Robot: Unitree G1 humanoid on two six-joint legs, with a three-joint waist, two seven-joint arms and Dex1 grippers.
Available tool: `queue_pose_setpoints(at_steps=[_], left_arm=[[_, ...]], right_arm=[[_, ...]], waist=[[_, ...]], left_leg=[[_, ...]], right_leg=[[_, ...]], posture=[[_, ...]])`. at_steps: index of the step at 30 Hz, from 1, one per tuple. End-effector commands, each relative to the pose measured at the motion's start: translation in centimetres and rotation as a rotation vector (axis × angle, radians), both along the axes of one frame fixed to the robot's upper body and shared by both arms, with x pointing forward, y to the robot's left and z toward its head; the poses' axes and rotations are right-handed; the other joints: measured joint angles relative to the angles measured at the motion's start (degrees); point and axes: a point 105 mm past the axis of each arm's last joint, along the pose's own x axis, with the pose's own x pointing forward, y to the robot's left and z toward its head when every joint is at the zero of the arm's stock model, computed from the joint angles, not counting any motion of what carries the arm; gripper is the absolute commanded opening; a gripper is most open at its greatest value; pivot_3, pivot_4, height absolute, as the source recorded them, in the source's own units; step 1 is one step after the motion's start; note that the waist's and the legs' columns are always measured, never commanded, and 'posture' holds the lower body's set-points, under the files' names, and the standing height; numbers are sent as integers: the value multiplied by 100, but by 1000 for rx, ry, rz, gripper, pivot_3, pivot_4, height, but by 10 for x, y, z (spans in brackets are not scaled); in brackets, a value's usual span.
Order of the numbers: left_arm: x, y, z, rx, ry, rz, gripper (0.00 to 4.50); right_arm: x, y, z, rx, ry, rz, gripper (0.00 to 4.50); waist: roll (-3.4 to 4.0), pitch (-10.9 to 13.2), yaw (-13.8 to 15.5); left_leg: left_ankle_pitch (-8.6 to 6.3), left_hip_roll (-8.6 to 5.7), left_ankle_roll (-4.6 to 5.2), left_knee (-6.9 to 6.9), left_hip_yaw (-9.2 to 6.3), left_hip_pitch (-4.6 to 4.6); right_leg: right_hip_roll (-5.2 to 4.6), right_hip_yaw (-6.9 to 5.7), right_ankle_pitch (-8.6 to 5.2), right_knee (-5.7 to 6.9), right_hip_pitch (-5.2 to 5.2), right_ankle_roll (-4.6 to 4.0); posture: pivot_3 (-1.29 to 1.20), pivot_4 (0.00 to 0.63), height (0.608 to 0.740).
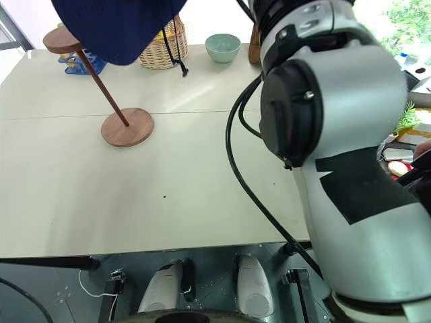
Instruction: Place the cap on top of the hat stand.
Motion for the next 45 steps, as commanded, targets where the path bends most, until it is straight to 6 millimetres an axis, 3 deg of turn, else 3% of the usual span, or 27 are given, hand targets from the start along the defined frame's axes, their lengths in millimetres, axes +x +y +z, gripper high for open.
queue_pose_setpoints(at_steps=[1, 9, 17, 32, 39, 45], left_arm=[[-3, -3, 5, 10, -34, 4, 4500], [-6, -4, 3, 1, -41, 16, 4500], [-13, -5, -1, -14, -53, 46, 4500], [-17, -8, -5, -22, -61, 58, 4500], [-15, -6, -4, -25, -62, 56, 4500], [-12, -3, -3, -30, -66, 58, 4500]], right_arm=[[-28, -7, 38, 94, -111, 33, 30], [-38, 14, 41, 122, -106, 115, 30], [-52, 22, 54, 192, -112, 176, 30], [-81, 21, 81, 270, -190, 227, 30], [-87, 31, 83, 373, -109, 405, 30], [-87, 57, 70, 395, -20, 542, 30]], waist=[[-1, -1, -1], [1, 1, -11], [-1, -1, -1], [-1, -1, -6], [-2, -1, -4], [-2, -1, -16]], left_leg=[[0, 0, 0, 0, 0, 0], [0, 1, 1, 0, 0, 0], [-6, 2, -9, 0, 0, -4], [-9, 2, -13, 0, 0, -9], [-8, 2, -11, 0, 0, -9], [-6, 5, -9, 0, 0, -8]], right_leg=[[0, 0, 0, 0, 0, 0], [0, 0, 0, 1, 0, -1], [-1, 0, -1, -4, -2, -2], [0, 0, -7, -6, -9, -12], [1, 0, -7, -5, -8, -13], [4, -1, -7, -4, -9, -12]], posture=[[0, 150, 740], [0, 150, 740], [0, 150, 740], [0, 150, 740], [0, 150, 740], [0, 150, 740]])
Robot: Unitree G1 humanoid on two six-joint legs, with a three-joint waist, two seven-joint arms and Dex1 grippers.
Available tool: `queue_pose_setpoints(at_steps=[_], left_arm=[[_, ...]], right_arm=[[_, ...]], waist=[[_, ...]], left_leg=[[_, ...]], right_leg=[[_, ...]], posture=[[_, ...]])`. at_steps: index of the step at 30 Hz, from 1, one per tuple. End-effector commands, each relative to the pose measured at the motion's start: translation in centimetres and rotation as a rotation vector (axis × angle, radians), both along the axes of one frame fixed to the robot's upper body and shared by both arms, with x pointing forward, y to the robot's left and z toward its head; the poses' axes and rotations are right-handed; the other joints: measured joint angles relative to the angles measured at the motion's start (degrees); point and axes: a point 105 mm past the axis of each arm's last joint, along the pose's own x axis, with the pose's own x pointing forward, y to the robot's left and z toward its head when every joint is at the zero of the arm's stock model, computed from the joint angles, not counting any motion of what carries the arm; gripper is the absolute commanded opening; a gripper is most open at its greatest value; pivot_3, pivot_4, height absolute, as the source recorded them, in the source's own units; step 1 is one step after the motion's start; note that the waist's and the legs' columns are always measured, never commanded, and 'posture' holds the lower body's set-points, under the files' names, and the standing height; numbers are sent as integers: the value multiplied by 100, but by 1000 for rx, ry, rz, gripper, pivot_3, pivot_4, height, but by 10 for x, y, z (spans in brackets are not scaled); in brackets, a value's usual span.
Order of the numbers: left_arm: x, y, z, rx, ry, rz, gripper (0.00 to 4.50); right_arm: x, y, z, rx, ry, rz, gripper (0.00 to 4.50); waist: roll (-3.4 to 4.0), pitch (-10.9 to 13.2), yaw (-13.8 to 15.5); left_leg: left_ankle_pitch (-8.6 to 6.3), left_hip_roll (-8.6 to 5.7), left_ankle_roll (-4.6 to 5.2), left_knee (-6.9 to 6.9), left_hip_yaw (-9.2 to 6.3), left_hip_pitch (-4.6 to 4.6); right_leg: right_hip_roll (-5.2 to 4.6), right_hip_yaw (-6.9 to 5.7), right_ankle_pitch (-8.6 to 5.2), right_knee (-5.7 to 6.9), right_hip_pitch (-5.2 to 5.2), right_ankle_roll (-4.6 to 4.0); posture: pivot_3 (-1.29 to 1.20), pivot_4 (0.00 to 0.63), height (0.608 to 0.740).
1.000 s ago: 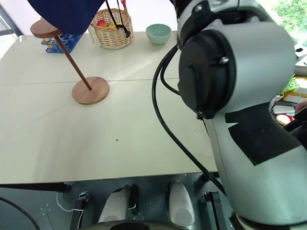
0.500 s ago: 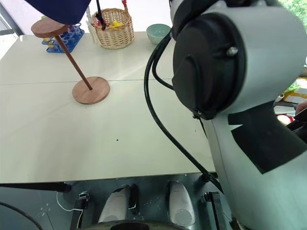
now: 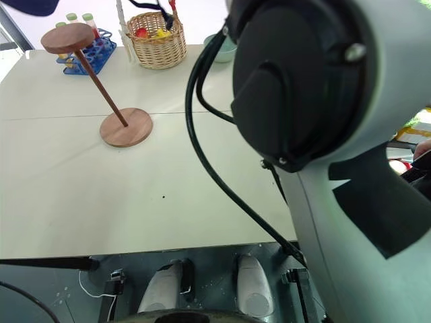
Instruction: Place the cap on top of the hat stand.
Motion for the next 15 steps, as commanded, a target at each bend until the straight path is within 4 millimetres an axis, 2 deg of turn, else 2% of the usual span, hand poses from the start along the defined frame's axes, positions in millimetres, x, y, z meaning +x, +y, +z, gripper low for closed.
queue_pose_setpoints(at_steps=[1, 7, 12, 15], left_arm=[[-1, 1, 6, 7, -36, 5, 4500], [0, 2, 6, -1, -39, 5, 4500], [2, 2, 4, -6, -36, 3, 4500], [2, 2, 4, -7, -34, 2, 4500]], right_arm=[[-20, 12, 12, 18, -54, 69, 30], [-4, 40, -20, -43, 20, 110, 30], [19, 61, -65, -179, 47, 46, 30], [31, 65, -85, -240, 60, -6, 30]], waist=[[-1, -1, 4], [-11, -7, 12], [-15, -9, 12], [-15, -9, 12]], left_leg=[[0, 0, -1, 0, 0, 0], [-2, 1, -4, 0, -1, 1], [-1, 1, -2, 2, -1, -1], [3, 1, 5, 2, -1, -4]], right_leg=[[0, 0, 0, 0, 1, 0], [-2, -1, 0, -1, 2, 0], [-3, -1, 0, 1, 3, 0], [-3, -1, 0, 2, 1, 0]], posture=[[0, 150, 740], [0, 150, 740], [0, 150, 740], [0, 150, 740]])
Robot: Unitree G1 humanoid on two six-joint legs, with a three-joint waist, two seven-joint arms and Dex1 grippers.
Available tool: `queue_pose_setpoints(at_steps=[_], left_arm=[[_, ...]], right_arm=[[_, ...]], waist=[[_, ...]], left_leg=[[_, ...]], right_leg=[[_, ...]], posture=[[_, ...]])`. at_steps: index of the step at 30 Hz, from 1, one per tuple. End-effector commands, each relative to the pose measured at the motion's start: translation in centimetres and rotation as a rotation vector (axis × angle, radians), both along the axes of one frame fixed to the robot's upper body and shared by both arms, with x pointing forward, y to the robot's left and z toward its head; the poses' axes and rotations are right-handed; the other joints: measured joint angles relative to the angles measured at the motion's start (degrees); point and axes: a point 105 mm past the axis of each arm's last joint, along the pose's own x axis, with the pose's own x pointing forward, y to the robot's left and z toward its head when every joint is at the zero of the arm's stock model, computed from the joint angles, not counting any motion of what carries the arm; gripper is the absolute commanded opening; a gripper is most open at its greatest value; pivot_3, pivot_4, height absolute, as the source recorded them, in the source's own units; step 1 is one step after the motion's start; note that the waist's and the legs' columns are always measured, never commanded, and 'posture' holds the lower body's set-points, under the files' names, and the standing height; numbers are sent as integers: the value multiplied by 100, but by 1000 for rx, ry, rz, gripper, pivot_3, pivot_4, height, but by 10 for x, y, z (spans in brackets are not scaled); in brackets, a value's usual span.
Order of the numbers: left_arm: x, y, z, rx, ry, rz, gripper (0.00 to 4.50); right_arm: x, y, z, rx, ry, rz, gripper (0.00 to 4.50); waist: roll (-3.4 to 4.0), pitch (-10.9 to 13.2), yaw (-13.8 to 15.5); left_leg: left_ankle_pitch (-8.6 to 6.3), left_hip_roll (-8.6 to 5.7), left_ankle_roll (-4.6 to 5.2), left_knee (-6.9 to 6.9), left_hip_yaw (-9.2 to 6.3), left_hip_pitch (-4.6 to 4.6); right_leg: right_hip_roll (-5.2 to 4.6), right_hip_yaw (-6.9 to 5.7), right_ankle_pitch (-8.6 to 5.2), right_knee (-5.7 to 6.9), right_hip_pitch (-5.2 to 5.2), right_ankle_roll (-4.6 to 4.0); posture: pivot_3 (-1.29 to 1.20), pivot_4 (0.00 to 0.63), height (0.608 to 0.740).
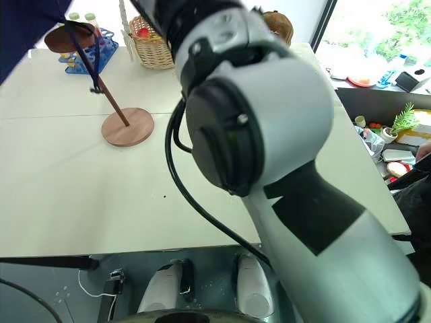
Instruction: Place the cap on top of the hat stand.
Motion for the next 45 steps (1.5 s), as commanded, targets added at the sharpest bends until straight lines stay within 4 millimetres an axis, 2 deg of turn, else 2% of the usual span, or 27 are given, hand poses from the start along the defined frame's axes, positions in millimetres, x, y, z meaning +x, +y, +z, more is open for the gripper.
queue_pose_setpoints(at_steps=[1, 6, 9, 12, 16, 21, 24, 29, 33, 35, 41, 45], left_arm=[[-2, 0, 6, 13, -32, 10, 4500], [-2, 1, 9, 18, -28, 8, 4500], [-2, 3, 10, 20, -26, 9, 4500], [-2, 5, 15, 10, -35, 6, 4500], [-3, 7, 20, 2, -47, 4, 4500], [-9, 17, 25, -20, -60, 39, 4500], [-9, 18, 25, -19, -55, 40, 4500], [-7, 21, 26, -23, -54, 40, 4500], [-5, 22, 28, -22, -51, 35, 4500], [-5, 24, 29, -24, -50, 34, 4500], [5, 24, 32, -12, -40, 6, 4500], [8, 23, 34, 2, -33, -6, 4500]], right_arm=[[-3, -2, 6, -47, -110, -75, 30], [12, -7, -16, -126, -126, -137, 30], [12, -4, -22, -188, -183, -143, 30], [13, 2, -37, -295, -269, -174, 30], [18, 3, -52, -327, -284, -171, 30], [33, -11, -71, -333, -250, -191, 30], [41, -25, -73, -316, -235, -229, 30], [44, -39, -67, -263, -251, -250, 30], [49, -62, -71, -208, -301, -314, 30], [49, -67, -76, -197, -325, -332, 30], [50, -53, -111, -226, -305, -307, 30], [49, -48, -126, -216, -288, -306, 30]], waist=[[0, 0, 3], [0, 0, 1], [2, 1, -2], [2, 1, -12], [1, 1, -2], [2, 1, 4], [1, 1, 10], [1, 1, 8], [1, 1, 7], [0, 0, 17], [2, 1, -14], [3, 2, 4]], left_leg=[[0, 0, 0, 0, 0, 0], [0, 0, 0, 0, 0, -2], [0, -1, 0, 0, 0, -2], [1, 0, 2, 0, 0, -1], [2, 0, 2, -1, 0, -1], [2, 0, 2, -1, 0, -1], [2, 0, 1, -1, 0, 2], [2, 0, 1, 0, -1, 2], [3, -1, 2, 0, 0, 3], [3, -1, 2, 0, -1, 6], [5, 0, 4, 3, 0, 15], [6, 5, 2, 1, -1, 14]], right_leg=[[0, 0, 0, 0, 0, 0], [0, 0, 0, 0, -2, 0], [0, -1, 0, 1, -2, 0], [2, -1, 0, 3, -3, 1], [2, -2, 0, 5, -4, 1], [1, -2, 1, 5, -2, 2], [1, -2, 1, 5, 0, 2], [1, -2, 1, 5, 1, 2], [2, -3, 1, 5, 3, 2], [2, -5, 2, 4, 9, 2], [5, -7, 4, 11, 13, 6], [10, -8, 9, 12, 13, 16]], posture=[[0, 150, 740], [0, 150, 740], [0, 150, 740], [0, 150, 740], [0, 150, 740], [0, 150, 740], [0, 150, 740], [0, 150, 740], [0, 150, 740], [0, 150, 740], [0, 150, 740], [0, 150, 740]])
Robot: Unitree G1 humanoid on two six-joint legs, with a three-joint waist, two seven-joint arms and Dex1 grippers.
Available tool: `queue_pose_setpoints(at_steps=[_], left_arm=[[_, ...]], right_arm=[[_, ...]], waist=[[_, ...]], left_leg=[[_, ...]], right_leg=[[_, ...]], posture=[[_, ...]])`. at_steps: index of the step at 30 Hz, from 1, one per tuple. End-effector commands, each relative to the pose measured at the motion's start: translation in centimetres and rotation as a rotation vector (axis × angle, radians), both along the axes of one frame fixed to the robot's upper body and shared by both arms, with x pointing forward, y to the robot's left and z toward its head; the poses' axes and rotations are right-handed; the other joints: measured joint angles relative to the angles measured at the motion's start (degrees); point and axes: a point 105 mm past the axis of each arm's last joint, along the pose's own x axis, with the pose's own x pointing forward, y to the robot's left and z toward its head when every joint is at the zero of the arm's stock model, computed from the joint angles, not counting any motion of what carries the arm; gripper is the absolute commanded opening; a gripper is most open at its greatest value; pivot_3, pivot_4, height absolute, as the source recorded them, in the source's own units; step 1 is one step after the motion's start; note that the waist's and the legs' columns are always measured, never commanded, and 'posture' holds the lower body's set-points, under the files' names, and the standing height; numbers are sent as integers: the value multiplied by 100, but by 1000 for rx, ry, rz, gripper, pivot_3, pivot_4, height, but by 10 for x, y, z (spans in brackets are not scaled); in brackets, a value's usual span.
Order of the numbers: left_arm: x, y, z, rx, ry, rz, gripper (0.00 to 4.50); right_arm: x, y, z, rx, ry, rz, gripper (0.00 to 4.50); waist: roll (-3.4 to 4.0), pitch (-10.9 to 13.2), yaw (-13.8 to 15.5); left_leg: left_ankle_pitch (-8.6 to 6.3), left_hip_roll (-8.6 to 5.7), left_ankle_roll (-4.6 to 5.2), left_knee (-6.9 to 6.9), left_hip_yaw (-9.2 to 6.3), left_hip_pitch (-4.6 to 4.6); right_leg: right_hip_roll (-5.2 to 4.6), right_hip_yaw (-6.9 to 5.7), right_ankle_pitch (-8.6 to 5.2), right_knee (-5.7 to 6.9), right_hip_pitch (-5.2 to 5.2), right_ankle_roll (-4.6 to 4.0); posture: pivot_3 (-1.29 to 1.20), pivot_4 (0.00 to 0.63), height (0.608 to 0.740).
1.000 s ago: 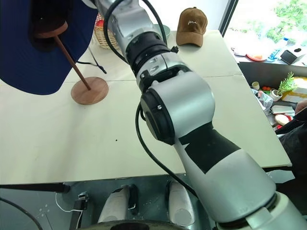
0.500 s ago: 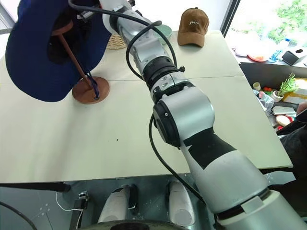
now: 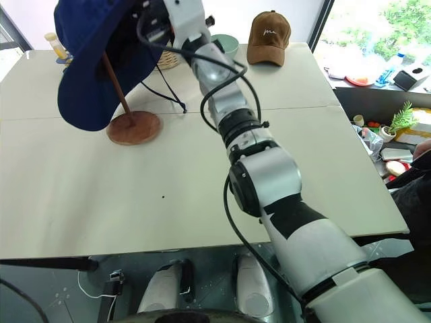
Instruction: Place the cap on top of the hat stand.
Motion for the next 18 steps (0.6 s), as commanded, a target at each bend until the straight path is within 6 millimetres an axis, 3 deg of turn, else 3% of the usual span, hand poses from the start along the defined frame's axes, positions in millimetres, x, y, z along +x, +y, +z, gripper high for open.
queue_pose_setpoints(at_steps=[1, 6, 18], left_arm=[[1, 1, 4, 22, -6, 4, 4500], [2, 1, 6, 31, -1, -3, 4500], [1, 8, 7, 17, 21, -1, 4500]], right_arm=[[-13, 4, 16, 40, -91, 11, 30], [-15, -6, -12, 12, -114, -19, 30], [-45, -27, -62, -194, -372, -106, 30]], waist=[[0, 0, 9], [-4, -2, 28], [-2, -1, 18]], left_leg=[[0, 0, 0, 0, 0, 0], [0, -1, -4, 4, -3, 0], [5, -3, -8, 4, -4, 4]], right_leg=[[0, 0, 0, -1, 1, -1], [-4, -6, -6, -4, 11, -11], [0, -6, 0, -2, 12, 0]], posture=[[0, 150, 740], [0, 150, 740], [0, 150, 740]])
